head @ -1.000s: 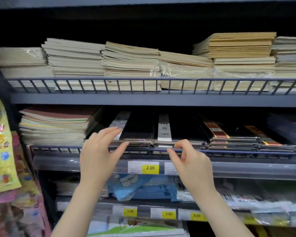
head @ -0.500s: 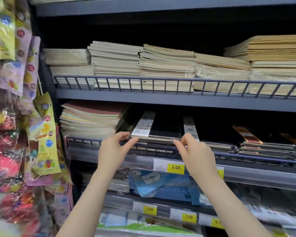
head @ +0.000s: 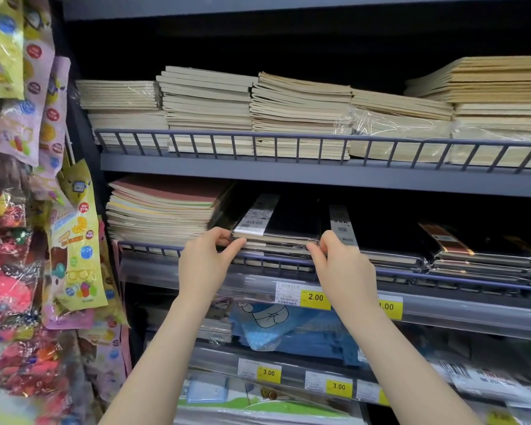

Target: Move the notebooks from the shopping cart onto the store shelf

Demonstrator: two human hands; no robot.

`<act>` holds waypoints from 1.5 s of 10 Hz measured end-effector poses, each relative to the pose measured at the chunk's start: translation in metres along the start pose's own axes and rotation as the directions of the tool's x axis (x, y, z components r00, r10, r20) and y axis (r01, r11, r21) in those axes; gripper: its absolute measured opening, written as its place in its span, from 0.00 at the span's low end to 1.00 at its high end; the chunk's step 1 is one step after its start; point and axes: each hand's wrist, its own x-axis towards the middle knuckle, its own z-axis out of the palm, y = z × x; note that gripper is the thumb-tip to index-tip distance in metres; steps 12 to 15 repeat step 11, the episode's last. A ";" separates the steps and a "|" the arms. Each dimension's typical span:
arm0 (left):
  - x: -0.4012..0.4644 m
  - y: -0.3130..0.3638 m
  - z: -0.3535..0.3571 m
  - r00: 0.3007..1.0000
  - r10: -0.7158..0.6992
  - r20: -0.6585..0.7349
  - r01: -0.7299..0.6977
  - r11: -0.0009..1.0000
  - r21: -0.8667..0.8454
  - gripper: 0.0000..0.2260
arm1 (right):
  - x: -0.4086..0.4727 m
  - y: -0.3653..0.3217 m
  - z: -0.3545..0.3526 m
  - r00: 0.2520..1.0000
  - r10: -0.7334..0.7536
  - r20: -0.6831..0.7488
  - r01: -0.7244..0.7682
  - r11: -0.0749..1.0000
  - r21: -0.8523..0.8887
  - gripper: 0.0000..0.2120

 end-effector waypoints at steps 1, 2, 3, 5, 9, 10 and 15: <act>0.001 0.002 0.000 1.000 -0.001 -0.001 0.001 1.000 0.004 0.12 | 0.000 0.000 -0.001 1.000 0.003 -0.003 -0.003 1.000 0.017 0.14; 0.000 -0.003 -0.002 0.999 -0.019 0.043 0.020 1.000 -0.018 0.18 | -0.001 0.002 -0.002 1.000 0.024 0.008 -0.024 0.999 0.024 0.16; -0.002 -0.006 -0.002 0.996 -0.043 0.081 0.042 0.999 0.010 0.21 | -0.007 0.005 -0.002 0.998 0.054 0.042 -0.056 0.997 0.044 0.18; -0.002 -0.007 0.004 0.998 -0.057 0.024 0.056 0.998 0.016 0.19 | -0.013 0.004 0.002 0.995 0.073 0.073 -0.078 0.994 0.079 0.16; 0.000 0.001 0.002 0.999 -0.032 0.021 0.034 0.994 -0.100 0.18 | 0.001 -0.001 -0.004 1.000 0.013 0.029 -0.016 0.993 0.115 0.12; 0.001 0.001 0.000 0.998 -0.043 0.036 0.047 0.992 -0.114 0.18 | 0.002 -0.003 -0.005 0.999 0.009 0.035 -0.013 0.994 0.112 0.13; -0.007 0.002 -0.005 1.000 -0.019 -0.024 0.016 0.995 -0.098 0.20 | -0.006 0.003 -0.006 0.999 0.041 0.013 -0.043 0.987 0.154 0.15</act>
